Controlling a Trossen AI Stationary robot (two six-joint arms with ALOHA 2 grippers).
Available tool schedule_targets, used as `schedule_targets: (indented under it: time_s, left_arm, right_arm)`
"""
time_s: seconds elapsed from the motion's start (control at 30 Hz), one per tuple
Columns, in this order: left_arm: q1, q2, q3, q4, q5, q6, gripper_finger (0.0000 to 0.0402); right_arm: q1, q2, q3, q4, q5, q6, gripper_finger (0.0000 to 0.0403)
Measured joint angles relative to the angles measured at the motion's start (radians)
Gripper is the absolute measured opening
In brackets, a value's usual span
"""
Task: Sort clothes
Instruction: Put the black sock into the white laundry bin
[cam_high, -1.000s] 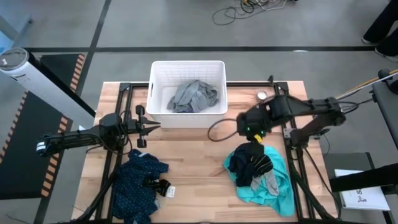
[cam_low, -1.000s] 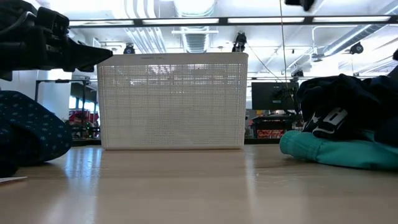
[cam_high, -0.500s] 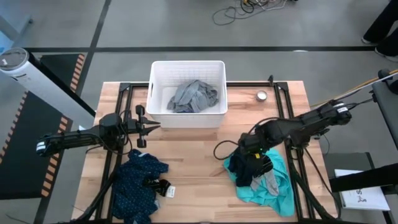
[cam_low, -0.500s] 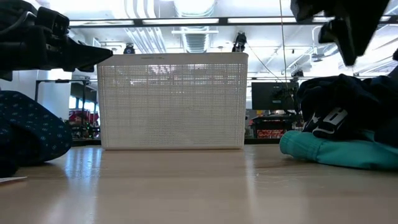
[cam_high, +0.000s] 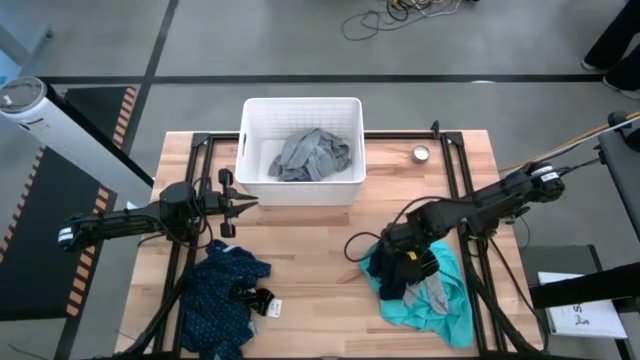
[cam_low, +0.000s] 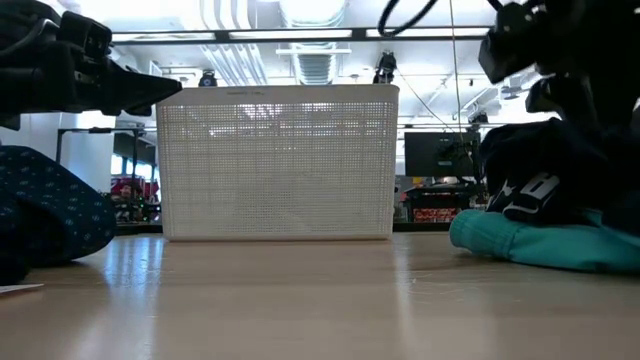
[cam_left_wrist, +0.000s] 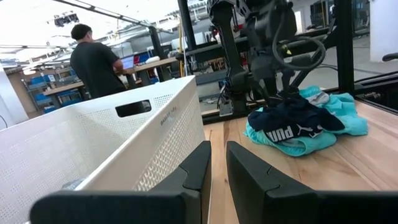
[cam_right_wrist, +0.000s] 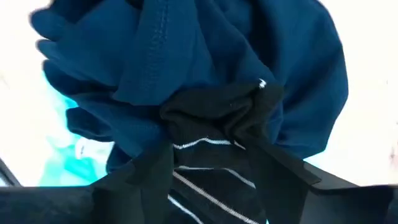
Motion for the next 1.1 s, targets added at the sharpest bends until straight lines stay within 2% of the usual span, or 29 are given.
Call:
schedule_targets:
  time_s: [0.13,0.3,0.33,0.5,0.6,0.73,0.87,1.1]
  left_arm:
    - [0.000,0.002,0.000,0.000,0.000,0.000,0.0038]
    - [0.000,0.003,0.000,0.001,0.000,0.000,0.0038]
    - [0.000,0.002,0.000,0.001,0.000,0.000,0.0038]
    - [0.000,0.003,0.000,0.000,0.000,0.000,0.0038]
    - [0.000,0.003,0.000,0.000,0.000,0.000,0.0038]
    - [0.000,0.003,0.000,0.001,0.000,0.000,0.0038]
    - [0.000,0.003,0.000,0.002,0.000,0.000,0.0038]
    - [0.000,0.004,0.000,0.010,0.000,0.000,0.0038]
  right_arm:
    - [0.000,0.000,-0.014,-0.002,0.001,0.000,0.0141]
    - [0.000,0.000,0.029,-0.006,0.002,-0.027,0.0026]
    - [0.000,0.000,0.044,-0.007,0.003,-0.039,0.0013]
    - [0.000,0.000,0.158,-0.044,0.008,-0.059,0.0005]
    - [0.009,0.000,0.252,-0.112,0.053,-0.073,0.0002]
    - [0.023,0.000,0.387,-0.188,0.157,-0.091,0.0001]
    - [0.027,0.000,0.506,-0.192,0.264,-0.149,0.0000]
    - [0.013,0.000,0.626,-0.155,0.445,-0.300,0.0000]
